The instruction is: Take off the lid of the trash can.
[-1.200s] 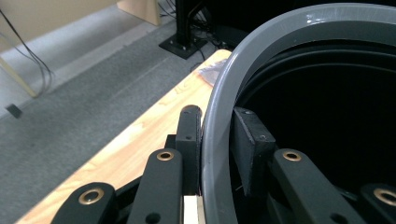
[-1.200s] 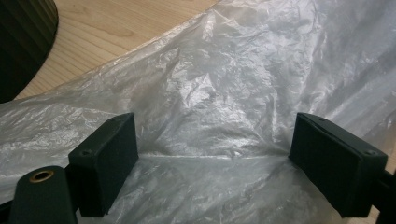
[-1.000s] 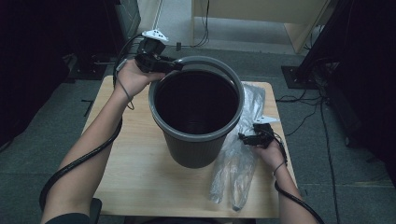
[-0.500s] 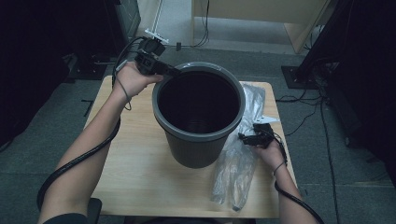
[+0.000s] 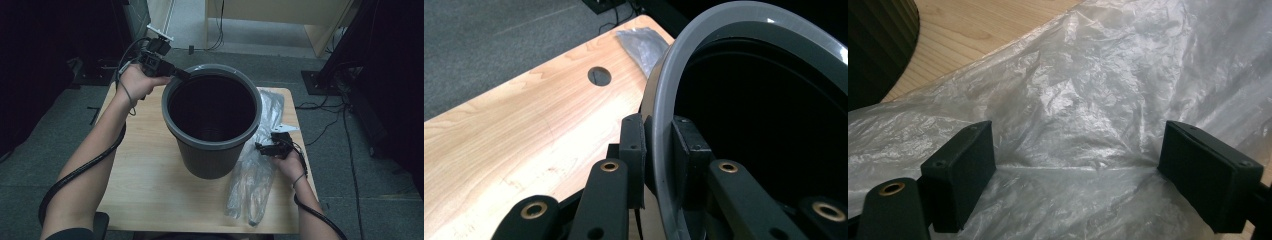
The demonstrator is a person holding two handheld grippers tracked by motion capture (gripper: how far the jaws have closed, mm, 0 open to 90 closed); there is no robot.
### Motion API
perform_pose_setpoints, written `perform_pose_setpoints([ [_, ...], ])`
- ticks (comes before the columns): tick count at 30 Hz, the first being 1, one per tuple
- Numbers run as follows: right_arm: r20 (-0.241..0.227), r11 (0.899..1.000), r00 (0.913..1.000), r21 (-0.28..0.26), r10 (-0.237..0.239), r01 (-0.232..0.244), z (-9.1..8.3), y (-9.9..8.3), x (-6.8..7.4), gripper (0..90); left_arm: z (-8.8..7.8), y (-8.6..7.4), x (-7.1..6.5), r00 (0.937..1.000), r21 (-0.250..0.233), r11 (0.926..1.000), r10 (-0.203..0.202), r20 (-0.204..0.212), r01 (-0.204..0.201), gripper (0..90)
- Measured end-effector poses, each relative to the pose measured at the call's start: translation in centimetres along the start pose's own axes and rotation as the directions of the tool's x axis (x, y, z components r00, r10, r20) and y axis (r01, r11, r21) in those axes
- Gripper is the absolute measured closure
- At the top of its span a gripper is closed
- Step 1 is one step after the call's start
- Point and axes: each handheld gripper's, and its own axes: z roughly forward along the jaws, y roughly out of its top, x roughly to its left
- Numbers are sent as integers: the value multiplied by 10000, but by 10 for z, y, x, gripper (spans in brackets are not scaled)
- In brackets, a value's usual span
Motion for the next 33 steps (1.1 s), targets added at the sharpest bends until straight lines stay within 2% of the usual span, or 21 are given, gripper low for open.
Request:
perform_pose_setpoints([
  [4,3,10000,10000,15,15,-15,0,0,0,141,2,1,-6,9985,151,9994,309,-451,-302,771],
  [6,7,10000,10000,14,19,-19,0,0,0,141,2,1,-4,9997,81,9999,90,-240,-89,771],
  [8,16,10000,10000,21,18,-18,0,0,0,141,4,1,-7,9978,-70,10000,49,-655,-54,786],
  [9,16,10000,10000,23,22,-22,0,0,0,141,5,1,-11,9954,-162,9994,279,-920,-295,787],
  [10,16,10000,10000,23,21,-21,0,0,0,141,6,1,-15,9932,-307,9976,584,-1010,-618,786],
  [11,15,10000,10000,22,19,-19,0,0,0,141,7,2,-17,9917,-311,9968,695,-1079,-732,787],
  [13,12,10000,10000,12,22,-22,0,0,0,141,7,3,-15,9939,-274,9976,604,-924,-632,787],
  [16,18,10000,10000,22,26,-26,0,0,1,141,5,3,-13,9934,-154,9978,627,-966,-645,786],
  [20,18,10000,10000,22,27,-27,0,0,1,141,-4,2,-11,9927,-468,9967,615,-1034,-666,784],
  [23,47,10000,10000,20,14,-14,0,0,0,141,-12,0,-7,9944,-763,9953,526,-920,-597,782],
  [25,30,10000,10000,19,22,-22,0,0,1,141,-17,-2,-4,9936,-913,9941,493,-1017,-587,782],
  [33,34,10000,10000,21,16,-16,0,0,0,141,-39,-5,8,9916,-1308,9914,-61,-1289,-109,782],
])
